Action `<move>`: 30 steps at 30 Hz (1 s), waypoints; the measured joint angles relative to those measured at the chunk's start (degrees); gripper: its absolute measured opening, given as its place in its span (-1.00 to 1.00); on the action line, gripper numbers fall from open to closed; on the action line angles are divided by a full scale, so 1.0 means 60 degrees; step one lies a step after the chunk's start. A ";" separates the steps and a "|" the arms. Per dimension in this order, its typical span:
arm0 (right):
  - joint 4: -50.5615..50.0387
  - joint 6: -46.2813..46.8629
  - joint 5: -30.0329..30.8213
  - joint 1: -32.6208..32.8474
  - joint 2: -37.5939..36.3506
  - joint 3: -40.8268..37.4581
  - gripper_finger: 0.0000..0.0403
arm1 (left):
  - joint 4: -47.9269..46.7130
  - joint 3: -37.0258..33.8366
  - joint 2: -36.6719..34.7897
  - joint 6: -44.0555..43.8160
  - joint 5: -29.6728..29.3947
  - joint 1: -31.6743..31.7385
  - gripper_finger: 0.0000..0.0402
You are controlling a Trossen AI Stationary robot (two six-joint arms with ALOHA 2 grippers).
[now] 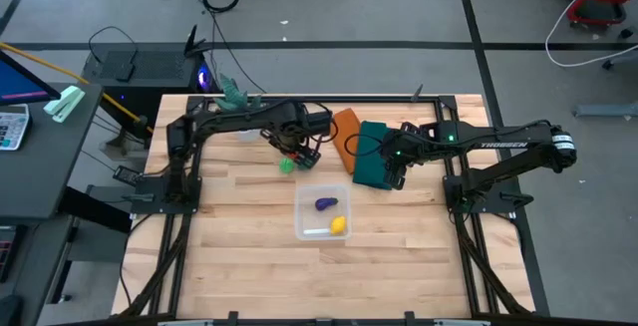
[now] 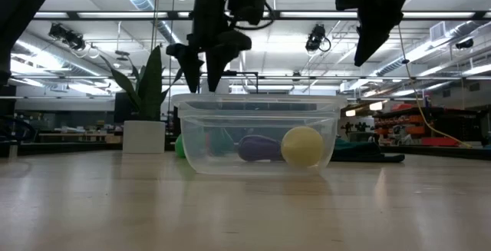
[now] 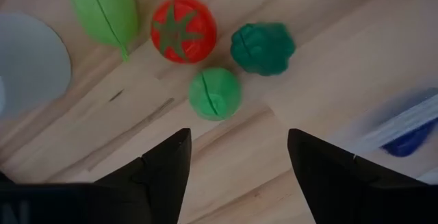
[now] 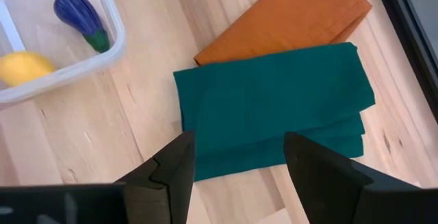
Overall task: Pick and placing Produce into tupperware
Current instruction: Put the green pear into the transparent container
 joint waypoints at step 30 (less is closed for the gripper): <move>0.0169 0.0222 -0.0047 0.0000 0.0000 0.0004 -0.12 | -0.0252 -0.0015 0.0889 0.0230 0.0264 0.0614 0.36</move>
